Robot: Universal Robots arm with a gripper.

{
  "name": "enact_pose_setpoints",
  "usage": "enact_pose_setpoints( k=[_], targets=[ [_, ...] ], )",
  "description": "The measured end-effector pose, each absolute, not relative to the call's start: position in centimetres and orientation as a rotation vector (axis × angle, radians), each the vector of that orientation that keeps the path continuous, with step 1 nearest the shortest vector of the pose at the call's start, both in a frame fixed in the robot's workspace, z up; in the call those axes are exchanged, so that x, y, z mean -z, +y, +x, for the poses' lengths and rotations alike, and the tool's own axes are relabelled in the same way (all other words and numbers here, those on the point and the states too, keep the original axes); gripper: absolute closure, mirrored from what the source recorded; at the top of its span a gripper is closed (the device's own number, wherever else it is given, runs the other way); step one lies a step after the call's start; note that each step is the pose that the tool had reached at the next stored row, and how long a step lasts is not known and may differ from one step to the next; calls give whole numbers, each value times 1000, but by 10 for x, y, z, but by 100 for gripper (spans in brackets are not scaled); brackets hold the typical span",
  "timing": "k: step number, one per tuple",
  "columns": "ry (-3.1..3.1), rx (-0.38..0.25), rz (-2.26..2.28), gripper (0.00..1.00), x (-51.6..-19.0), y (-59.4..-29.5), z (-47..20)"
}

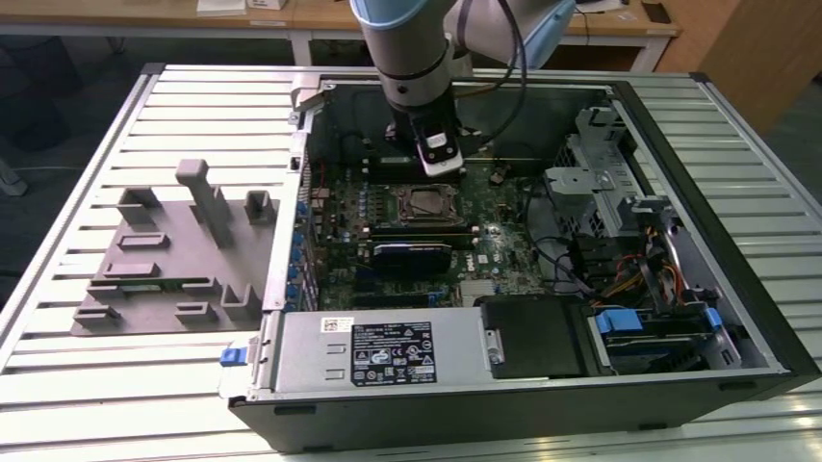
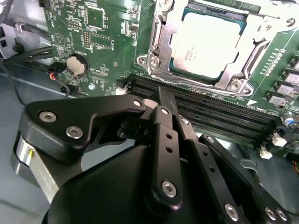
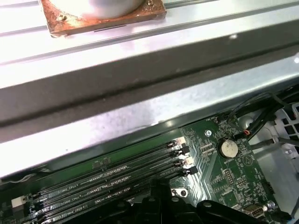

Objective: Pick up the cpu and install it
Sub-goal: 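Install the first cpu locking lever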

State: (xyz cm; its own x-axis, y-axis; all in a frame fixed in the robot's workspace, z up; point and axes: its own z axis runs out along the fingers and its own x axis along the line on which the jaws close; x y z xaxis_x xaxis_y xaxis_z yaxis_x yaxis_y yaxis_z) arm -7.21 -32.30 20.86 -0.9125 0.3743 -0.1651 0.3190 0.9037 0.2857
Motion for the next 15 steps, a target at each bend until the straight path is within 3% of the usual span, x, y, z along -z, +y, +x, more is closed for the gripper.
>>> enact_pose_setpoints(
  k=[15],
  targets=[
    [2883, -353, 535, 89, -209, -324, -71]
  ],
)
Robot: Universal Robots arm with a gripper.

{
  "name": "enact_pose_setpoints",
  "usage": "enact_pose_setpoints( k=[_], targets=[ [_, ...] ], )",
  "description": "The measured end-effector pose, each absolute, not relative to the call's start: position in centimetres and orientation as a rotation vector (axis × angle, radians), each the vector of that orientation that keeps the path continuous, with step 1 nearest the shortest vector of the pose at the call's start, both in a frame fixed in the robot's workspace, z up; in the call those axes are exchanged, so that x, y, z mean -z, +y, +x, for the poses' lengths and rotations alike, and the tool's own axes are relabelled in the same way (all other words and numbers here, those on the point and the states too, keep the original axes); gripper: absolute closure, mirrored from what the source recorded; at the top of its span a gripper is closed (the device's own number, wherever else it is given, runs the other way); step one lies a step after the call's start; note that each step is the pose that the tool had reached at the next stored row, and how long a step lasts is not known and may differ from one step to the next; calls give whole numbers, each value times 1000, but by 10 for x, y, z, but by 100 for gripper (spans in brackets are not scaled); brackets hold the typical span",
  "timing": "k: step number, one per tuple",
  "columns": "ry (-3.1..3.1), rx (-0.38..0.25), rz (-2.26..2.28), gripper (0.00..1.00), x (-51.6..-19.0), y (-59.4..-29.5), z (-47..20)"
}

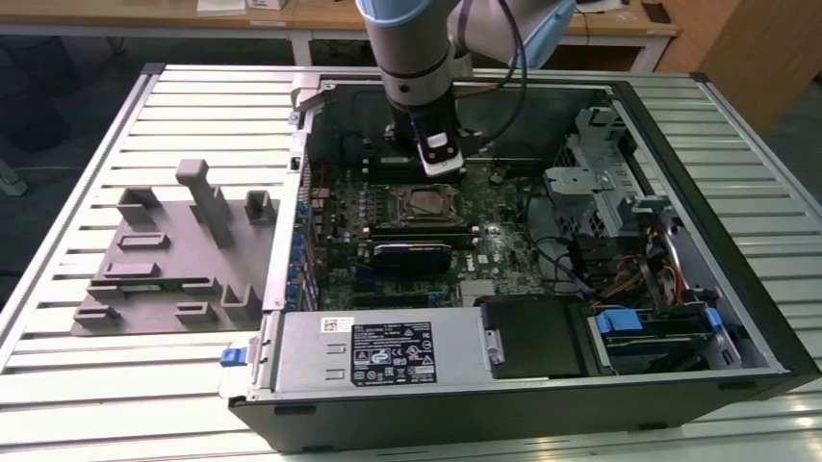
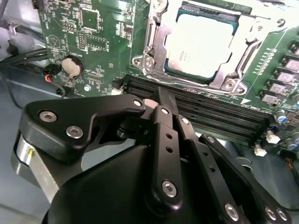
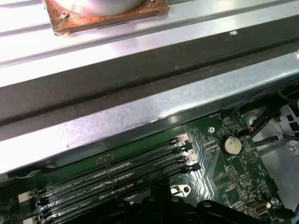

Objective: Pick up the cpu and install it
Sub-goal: 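Install the first cpu locking lever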

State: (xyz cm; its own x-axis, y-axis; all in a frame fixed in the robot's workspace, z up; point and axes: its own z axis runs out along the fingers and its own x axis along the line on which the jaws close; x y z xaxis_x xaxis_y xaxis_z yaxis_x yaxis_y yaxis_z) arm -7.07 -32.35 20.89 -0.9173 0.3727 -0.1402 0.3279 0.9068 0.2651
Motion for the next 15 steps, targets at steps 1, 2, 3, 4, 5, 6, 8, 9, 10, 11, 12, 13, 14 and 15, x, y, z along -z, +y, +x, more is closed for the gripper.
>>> enact_pose_setpoints(
  k=[1, 2, 3, 4, 5, 6, 8, 9, 10, 11, 12, 13, 14, 15],
  targets=[
    [2885, -346, 535, 89, -209, -324, -71],
    [2886, -337, 535, 89, -209, -324, -70],
    [2887, -326, 534, 89, -209, -324, -70],
    [2889, -310, 532, 89, -209, -324, -70],
    [2890, -295, 531, 89, -209, -324, -70],
    [2892, -281, 530, 89, -209, -324, -70],
    [2898, -254, 529, 89, -208, -324, -70],
    [2900, -239, 528, 89, -208, -324, -70],
    [2901, -224, 527, 89, -208, -324, -70],
    [2902, -209, 526, 89, -208, -324, -70],
    [2904, -195, 525, 89, -208, -324, -70],
    [2906, -180, 524, 89, -208, -324, -70],
    [2908, -165, 523, 89, -208, -324, -69],
    [2912, -150, 522, 89, -208, -324, -69]
  ],
)
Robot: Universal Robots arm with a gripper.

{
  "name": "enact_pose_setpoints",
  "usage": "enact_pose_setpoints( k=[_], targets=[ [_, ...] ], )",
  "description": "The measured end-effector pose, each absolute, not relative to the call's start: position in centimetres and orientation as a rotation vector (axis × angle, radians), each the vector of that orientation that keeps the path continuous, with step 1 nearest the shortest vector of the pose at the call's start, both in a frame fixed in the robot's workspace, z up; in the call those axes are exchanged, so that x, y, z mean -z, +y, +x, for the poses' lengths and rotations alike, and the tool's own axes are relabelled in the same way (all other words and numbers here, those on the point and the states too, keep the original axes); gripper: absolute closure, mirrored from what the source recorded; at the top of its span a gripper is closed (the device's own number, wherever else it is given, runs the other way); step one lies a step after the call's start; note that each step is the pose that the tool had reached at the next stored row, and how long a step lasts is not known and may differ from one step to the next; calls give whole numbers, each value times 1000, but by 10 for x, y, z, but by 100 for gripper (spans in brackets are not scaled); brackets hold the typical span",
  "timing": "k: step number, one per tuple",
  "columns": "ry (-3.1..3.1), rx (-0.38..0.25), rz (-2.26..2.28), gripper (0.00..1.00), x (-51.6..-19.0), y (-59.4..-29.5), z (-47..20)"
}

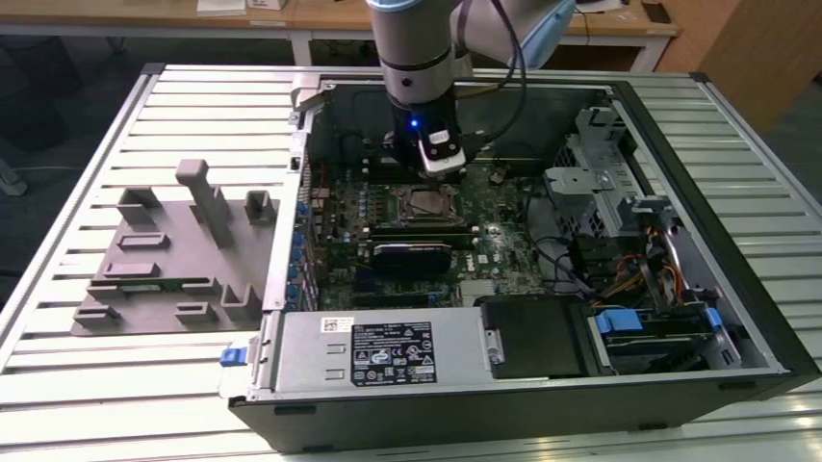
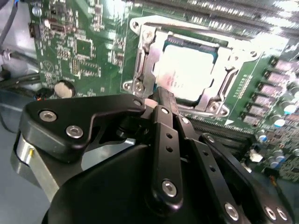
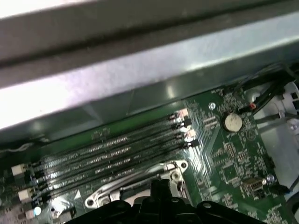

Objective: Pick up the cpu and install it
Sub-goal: 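Install the first cpu locking lever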

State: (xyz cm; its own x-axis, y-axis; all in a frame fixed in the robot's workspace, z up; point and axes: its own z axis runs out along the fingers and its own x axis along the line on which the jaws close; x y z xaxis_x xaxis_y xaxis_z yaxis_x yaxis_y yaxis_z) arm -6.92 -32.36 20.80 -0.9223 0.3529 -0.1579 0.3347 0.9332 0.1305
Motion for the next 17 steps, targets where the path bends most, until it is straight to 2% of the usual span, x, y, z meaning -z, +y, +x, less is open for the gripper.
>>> enact_pose_setpoints(
  k=[12, 17],
  targets=[
    [2976, 36, 521, 89, -207, -324, -68],
    [2982, 51, 521, 89, -207, -324, -68]
  ],
)
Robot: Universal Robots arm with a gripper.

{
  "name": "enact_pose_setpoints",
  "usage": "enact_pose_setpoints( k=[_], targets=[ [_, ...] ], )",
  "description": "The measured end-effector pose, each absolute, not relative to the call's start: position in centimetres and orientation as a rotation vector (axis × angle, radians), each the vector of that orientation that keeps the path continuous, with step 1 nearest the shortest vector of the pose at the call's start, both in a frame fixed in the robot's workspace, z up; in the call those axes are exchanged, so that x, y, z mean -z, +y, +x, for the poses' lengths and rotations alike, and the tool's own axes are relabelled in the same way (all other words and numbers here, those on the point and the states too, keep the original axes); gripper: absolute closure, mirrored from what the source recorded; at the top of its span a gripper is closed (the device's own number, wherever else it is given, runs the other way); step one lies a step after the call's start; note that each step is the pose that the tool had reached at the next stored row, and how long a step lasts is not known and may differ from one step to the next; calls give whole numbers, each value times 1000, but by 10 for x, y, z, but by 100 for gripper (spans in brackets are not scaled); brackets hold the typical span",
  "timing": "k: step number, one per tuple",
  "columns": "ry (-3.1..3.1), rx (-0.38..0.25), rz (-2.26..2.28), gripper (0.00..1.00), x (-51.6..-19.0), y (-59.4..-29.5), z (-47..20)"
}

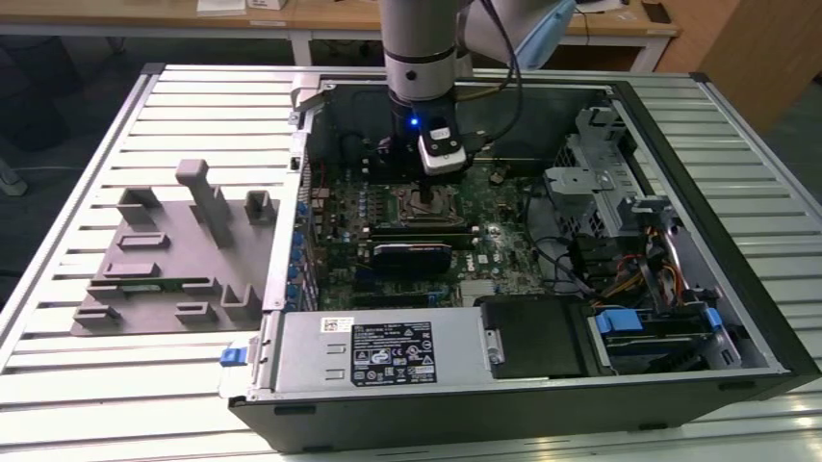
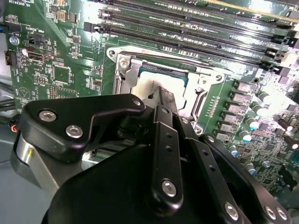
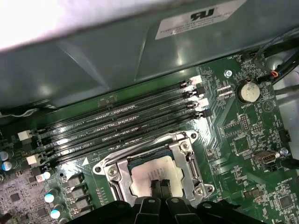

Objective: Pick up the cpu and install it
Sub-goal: 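Install the first cpu locking lever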

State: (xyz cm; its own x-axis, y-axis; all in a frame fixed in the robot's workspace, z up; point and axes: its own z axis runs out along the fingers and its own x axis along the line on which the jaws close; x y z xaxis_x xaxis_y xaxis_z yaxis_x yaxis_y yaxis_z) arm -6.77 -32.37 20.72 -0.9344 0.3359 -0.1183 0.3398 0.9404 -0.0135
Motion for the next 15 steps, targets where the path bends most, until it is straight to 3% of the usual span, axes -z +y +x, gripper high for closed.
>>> enact_pose_setpoints(
  k=[15],
  targets=[
    [2981, 51, 521, 89, -232, -324, -68]
  ],
)
